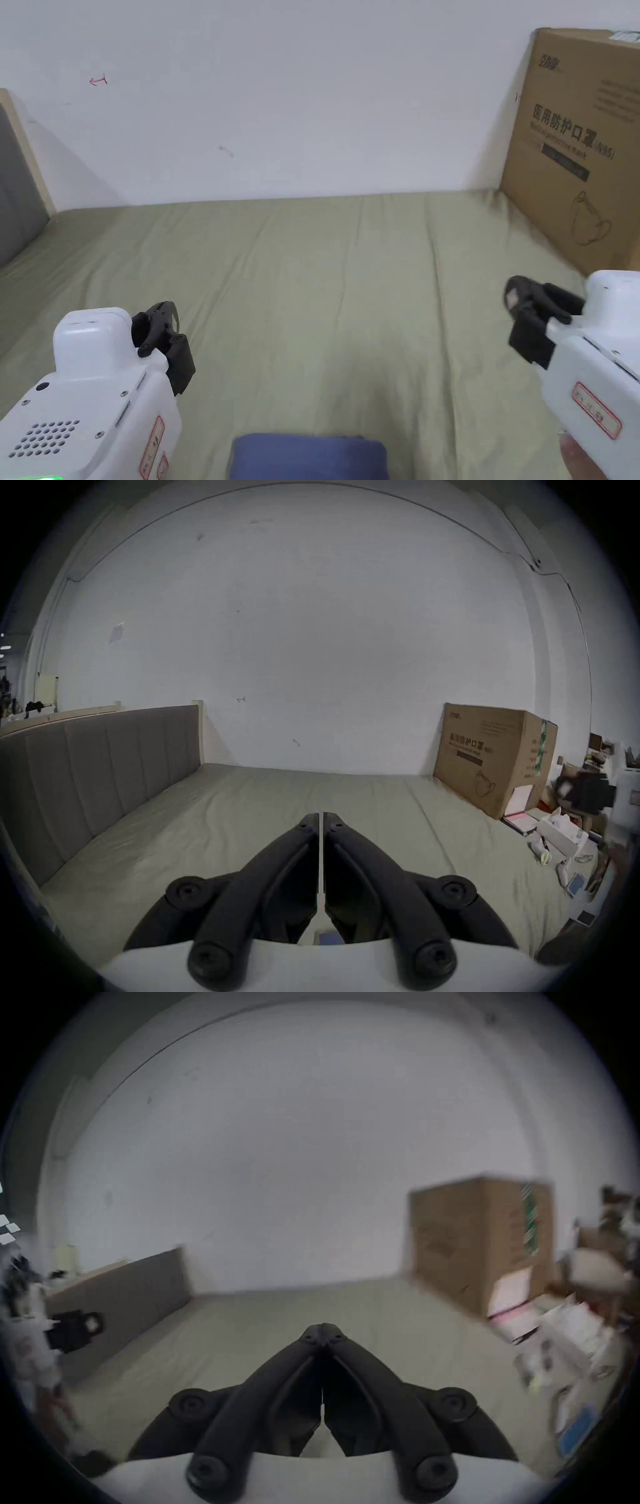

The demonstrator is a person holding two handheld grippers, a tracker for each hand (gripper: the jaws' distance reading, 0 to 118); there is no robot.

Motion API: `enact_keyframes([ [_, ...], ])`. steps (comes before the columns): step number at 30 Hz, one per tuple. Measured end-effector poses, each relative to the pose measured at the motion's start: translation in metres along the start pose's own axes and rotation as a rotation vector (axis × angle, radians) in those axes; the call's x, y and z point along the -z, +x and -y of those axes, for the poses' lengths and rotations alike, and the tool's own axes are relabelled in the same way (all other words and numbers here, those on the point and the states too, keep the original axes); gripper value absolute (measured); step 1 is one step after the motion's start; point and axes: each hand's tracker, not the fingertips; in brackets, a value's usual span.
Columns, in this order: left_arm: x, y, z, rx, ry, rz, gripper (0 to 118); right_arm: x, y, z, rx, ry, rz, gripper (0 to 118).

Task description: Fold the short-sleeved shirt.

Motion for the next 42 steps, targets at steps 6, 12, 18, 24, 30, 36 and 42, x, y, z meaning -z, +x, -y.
enact_keyframes([
  [6, 0.004, -0.012, 0.016, 0.017, -0.092, 0.03, 2, 0.095, -0.013, 0.09, 0.128, -0.806, -0.194, 0],
  [12, 0.015, -0.041, 0.039, -0.07, -0.261, 0.073, 3, 0.115, -0.016, 0.171, 0.264, -1.032, -0.246, 0],
  [18, 0.069, -0.107, 0.087, -0.509, -0.642, 0.46, 3, 0.119, 0.001, 0.184, 0.346, -1.038, -0.265, 0],
  [24, 0.106, -0.131, 0.153, -0.714, -0.843, 0.582, 76, 0.117, 0.005, 0.191, 0.367, -1.029, -0.283, 0],
  [30, 0.145, -0.127, 0.221, -1.0, -0.971, 0.734, 118, 0.116, 0.01, 0.193, 0.41, -1.023, -0.297, 0],
  [36, 0.168, -0.095, 0.251, -1.068, -1.041, 0.963, 117, 0.114, 0.007, 0.194, 0.389, -1.012, -0.301, 0],
  [42, 0.176, -0.081, 0.272, -1.042, -1.1, 0.83, 22, 0.113, 0.01, 0.198, 0.409, -1.006, -0.294, 0],
])
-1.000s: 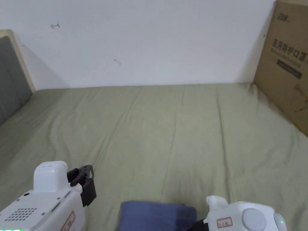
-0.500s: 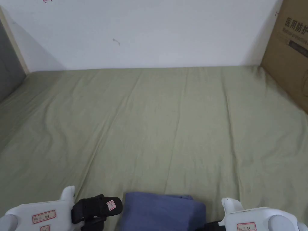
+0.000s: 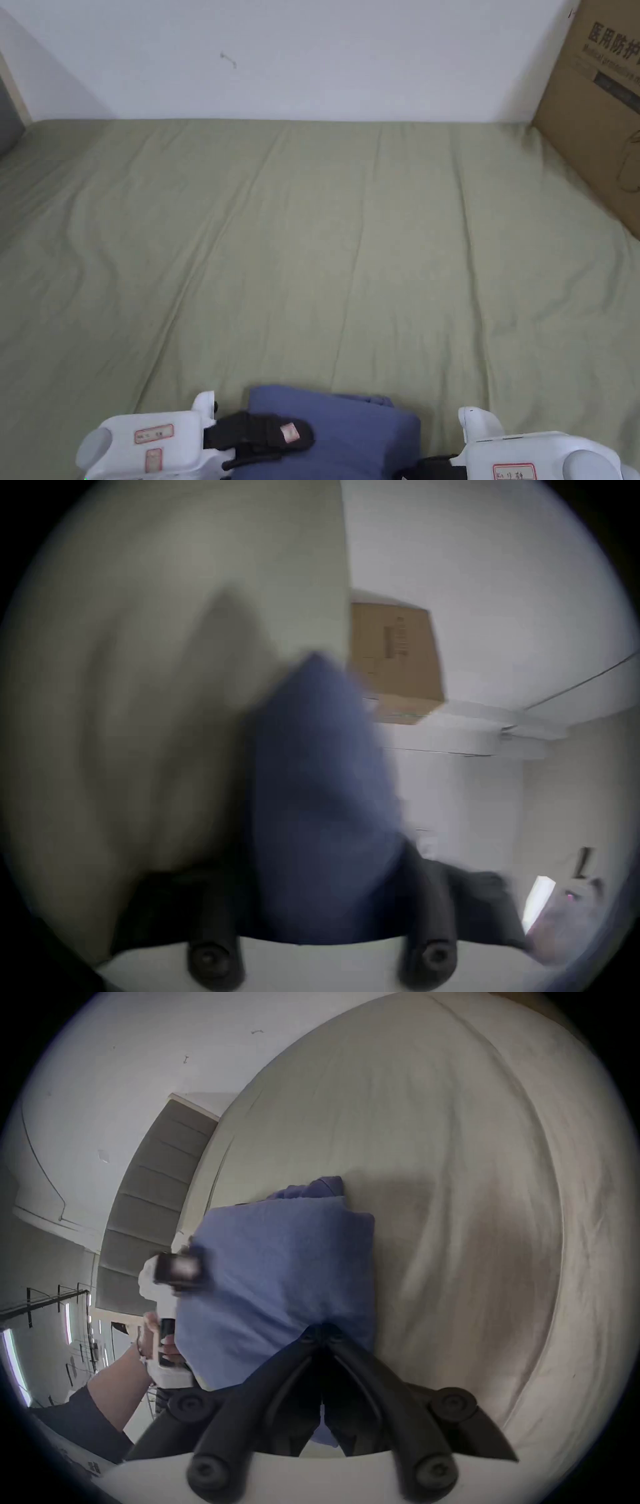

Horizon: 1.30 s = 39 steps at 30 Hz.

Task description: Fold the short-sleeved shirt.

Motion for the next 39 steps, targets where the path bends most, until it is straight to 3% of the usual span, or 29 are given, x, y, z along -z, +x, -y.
enact_keyframes([
  [1, -0.001, -0.006, 0.002, 0.05, 0.007, -0.105, 22, 0.0, 0.001, 0.001, 0.008, 0.001, -0.004, 0],
  [2, -0.002, -0.003, 0.005, 0.091, 0.016, -0.019, 22, 0.0, 0.001, 0.001, 0.015, 0.003, -0.009, 0],
  [9, -0.01, 0.038, 0.015, 0.191, 0.043, -0.157, 23, -0.005, -0.003, -0.002, 0.053, -0.003, -0.006, 0],
  [12, -0.033, 0.059, 0.022, 0.212, 0.072, -0.095, 23, -0.02, -0.021, 0.0, -0.069, 0.04, 0.054, 0],
  [14, -0.06, 0.076, 0.024, 0.266, 0.12, -0.13, 23, -0.033, -0.036, 0.004, -0.169, 0.071, 0.119, 0],
  [17, -0.121, 0.096, 0.015, 0.316, 0.132, -0.276, 23, -0.056, -0.058, 0.012, -0.311, 0.117, 0.146, 0],
  [19, -0.166, 0.104, 0.01, 0.341, 0.144, -0.375, 23, -0.071, -0.068, 0.017, -0.361, 0.15, 0.168, 0],
  [24, -0.254, 0.113, -0.01, 0.294, 0.22, -0.599, 24, -0.097, -0.079, 0.031, -0.34, 0.192, 0.138, 0],
  [27, -0.286, 0.115, -0.023, 0.334, 0.214, -0.807, 24, -0.102, -0.085, 0.034, -0.341, 0.198, 0.161, 0],
  [31, -0.313, 0.108, -0.036, 0.288, 0.192, -0.926, 26, -0.101, -0.087, 0.035, -0.34, 0.185, 0.199, 0],
  [32, -0.318, 0.106, -0.039, 0.28, 0.195, -0.978, 33, -0.1, -0.087, 0.036, -0.337, 0.181, 0.205, 0],
  [33, -0.318, 0.108, -0.035, 0.288, 0.201, -1.028, 52, -0.099, -0.087, 0.036, -0.335, 0.178, 0.208, 0],
  [35, -0.324, 0.108, -0.037, 0.3, 0.206, -1.143, 105, -0.098, -0.085, 0.034, -0.329, 0.174, 0.212, 0],
  [38, -0.337, 0.11, -0.034, 0.329, 0.263, -1.282, 118, -0.094, -0.085, 0.033, -0.315, 0.166, 0.209, 0],
  [39, -0.338, 0.114, -0.03, 0.332, 0.298, -1.227, 115, -0.094, -0.086, 0.033, -0.315, 0.165, 0.208, 0],
])
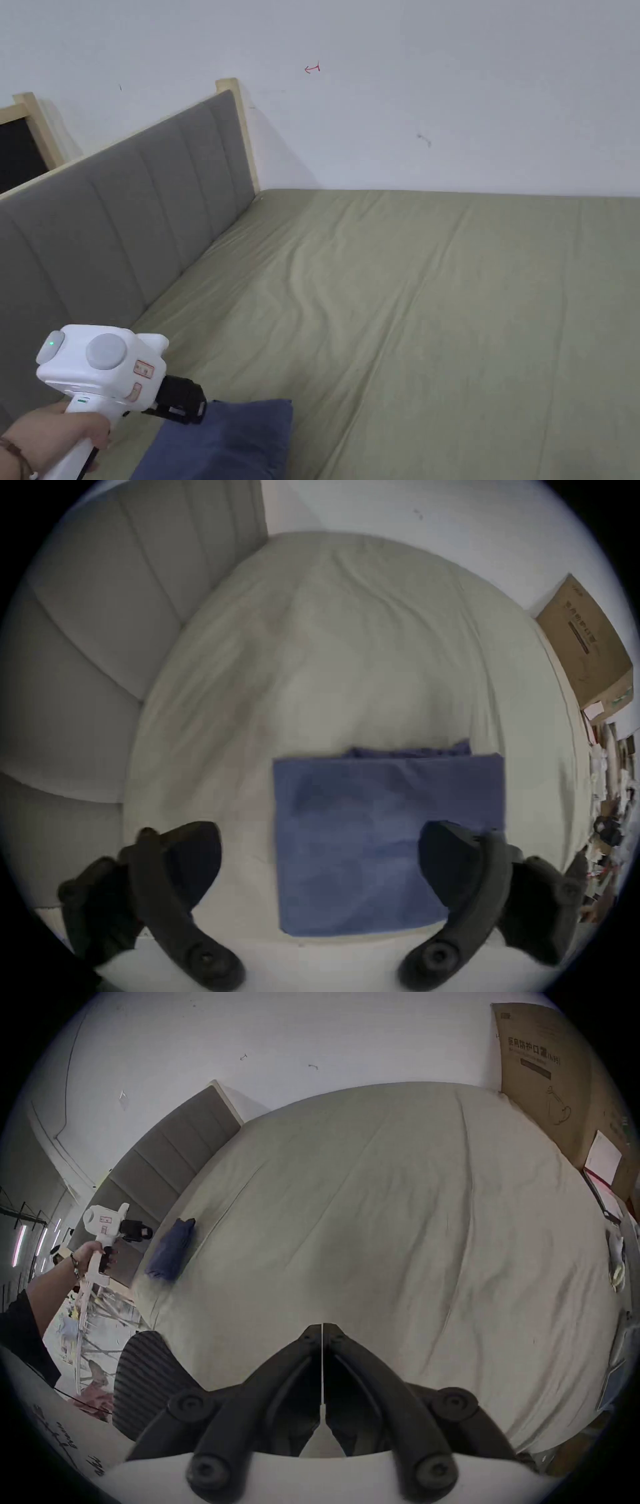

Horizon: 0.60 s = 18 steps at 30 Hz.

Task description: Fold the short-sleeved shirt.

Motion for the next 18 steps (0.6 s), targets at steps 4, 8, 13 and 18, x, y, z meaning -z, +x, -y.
enact_keyframes([
  [4, -0.02, 0.011, 0.013, 0.015, 0.048, -0.029, 114, -0.002, -0.003, -0.004, -0.027, 0.023, 0.017, 0],
  [8, -0.043, 0.047, 0.032, 0.004, 0.185, 0.08, 114, -0.008, -0.005, -0.008, -0.06, 0.054, 0.039, 0],
  [13, -0.045, 0.106, 0.064, 0.004, 0.174, 0.254, 106, -0.015, -0.002, -0.009, -0.039, 0.086, 0.031, 0],
  [18, -0.063, 0.192, 0.1, 0.036, 0.281, 0.384, 2, -0.021, 0.003, -0.005, -0.029, 0.093, 0.027, 0],
])
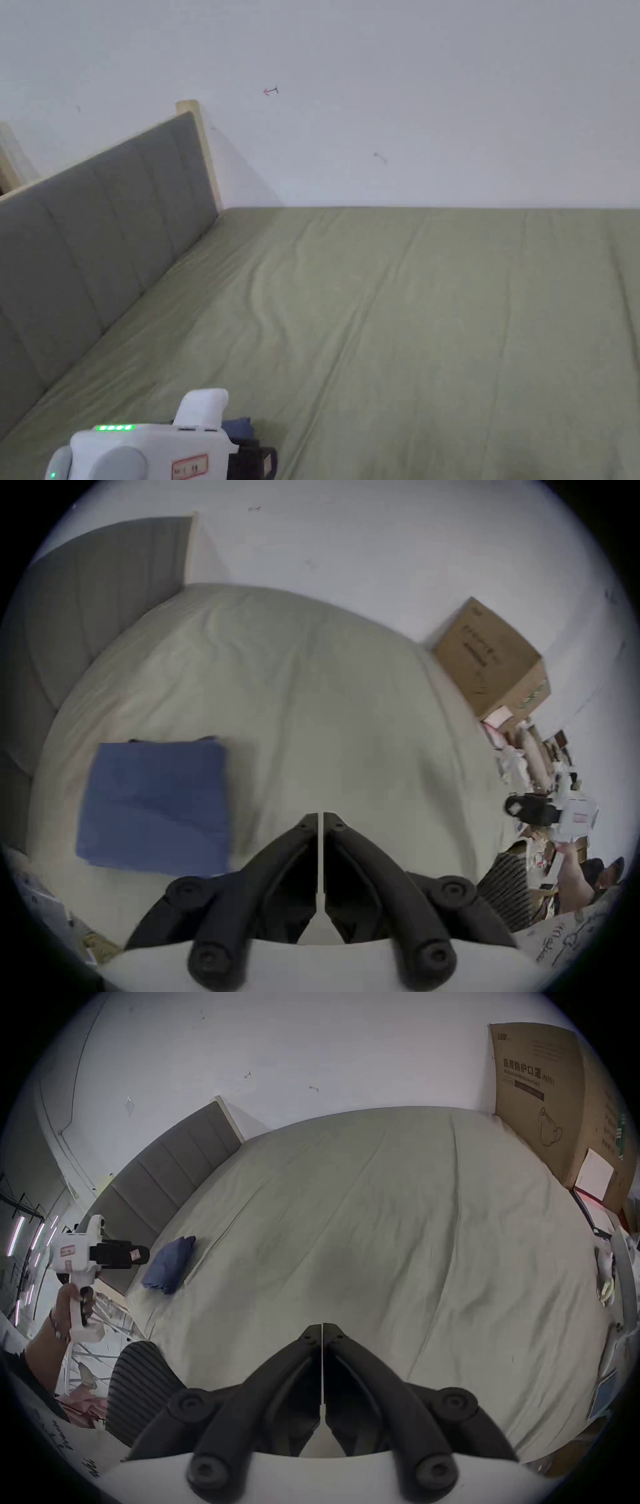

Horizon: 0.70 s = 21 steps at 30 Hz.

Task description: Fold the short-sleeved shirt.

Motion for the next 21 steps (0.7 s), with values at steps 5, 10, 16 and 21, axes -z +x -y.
enact_keyframes([
  [5, -0.014, 0.084, 0.012, 0.077, 0.316, -0.034, 2, -0.019, 0.003, -0.004, 0.012, 0.076, 0.158, 0],
  [10, -0.036, 0.159, 0.016, 0.199, 0.674, -0.168, 2, -0.053, 0.012, -0.018, 0.012, 0.335, 0.186, 0],
  [16, -0.035, 0.221, 0.012, 0.344, 0.777, -0.173, 2, -0.103, -0.015, -0.023, -0.072, 0.77, 0.228, 0],
  [21, -0.033, 0.246, 0.0, 0.328, 0.879, -0.179, 3, -0.111, -0.04, -0.042, -0.169, 0.953, 0.286, 0],
])
